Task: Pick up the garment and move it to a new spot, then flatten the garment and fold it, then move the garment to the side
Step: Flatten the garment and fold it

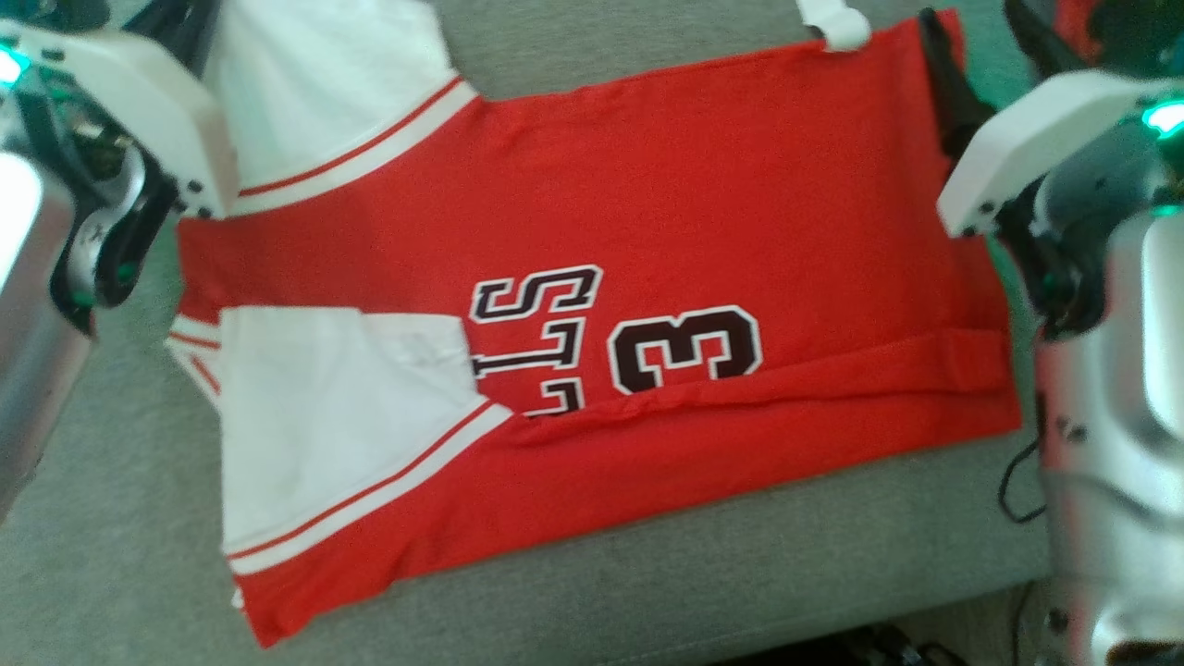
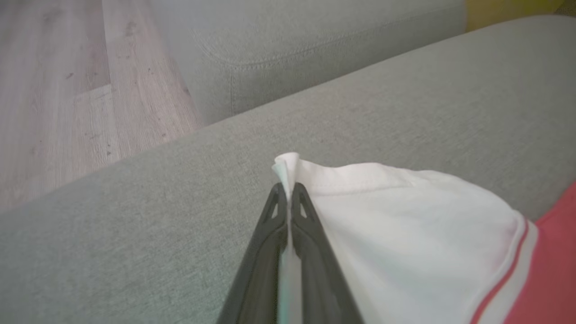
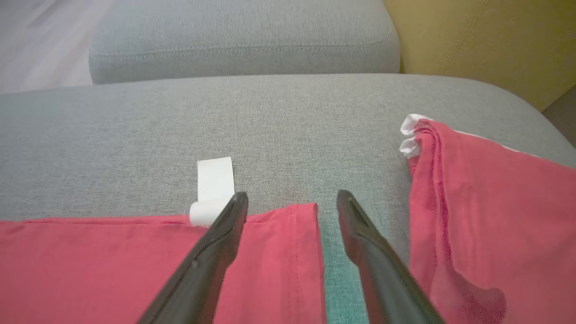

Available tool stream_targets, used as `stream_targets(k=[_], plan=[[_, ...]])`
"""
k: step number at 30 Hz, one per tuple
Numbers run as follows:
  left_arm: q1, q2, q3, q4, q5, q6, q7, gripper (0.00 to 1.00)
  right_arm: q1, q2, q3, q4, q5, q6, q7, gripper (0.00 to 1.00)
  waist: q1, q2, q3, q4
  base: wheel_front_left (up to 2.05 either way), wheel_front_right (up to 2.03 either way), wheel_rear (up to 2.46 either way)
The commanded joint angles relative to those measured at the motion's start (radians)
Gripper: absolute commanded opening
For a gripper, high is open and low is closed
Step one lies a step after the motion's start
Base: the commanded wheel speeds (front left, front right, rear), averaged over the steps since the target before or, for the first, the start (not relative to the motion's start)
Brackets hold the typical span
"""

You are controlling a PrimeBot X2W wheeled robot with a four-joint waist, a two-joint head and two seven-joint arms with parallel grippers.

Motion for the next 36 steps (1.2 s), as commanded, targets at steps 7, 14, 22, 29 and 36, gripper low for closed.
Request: stream_targets(k=[7,14,22,29,36], plan=[[-0.046,0.012,0.043,-0.125,0.010,-0.002,-0.048,0.00,-0.122,-0.048,-0.040,0.140,-0.059,0.007,0.099,1.00,-0.0001,0.0000,-0.009,0.088,0.00,0.00,0.00],[-0.024,-0.002,0.032,-0.174,0.005,0.004,-0.058,0.00,-0.141,-0.043,-0.064,0.217,-0.042,0.007,0.160,0.30,-0.0001,0.0000,-0.012,0.106,0.00,0.00,0.00],[0.000,0.000,0.045,-0.190,-0.011,0.011,-0.091,0.00,-0.146,-0.036,-0.073,0.235,-0.028,0.007,0.029,0.00,-0.0001,0.0000,-0.041,0.105,0.00,0.00,0.00],[0.128,0.006,0.050,-0.246,-0.044,0.032,-0.156,0.00,-0.035,-0.078,-0.036,0.219,-0.003,0.007,-0.070,0.00,-0.0001,0.0000,-0.143,0.134,0.00,0.00,0.00],[0.342,-0.006,0.026,-0.326,-0.074,0.079,-0.245,0.00,0.170,-0.114,-0.086,0.133,0.016,0.007,-0.110,0.00,-0.0001,0.0000,-0.266,0.180,0.00,0.00,0.00]])
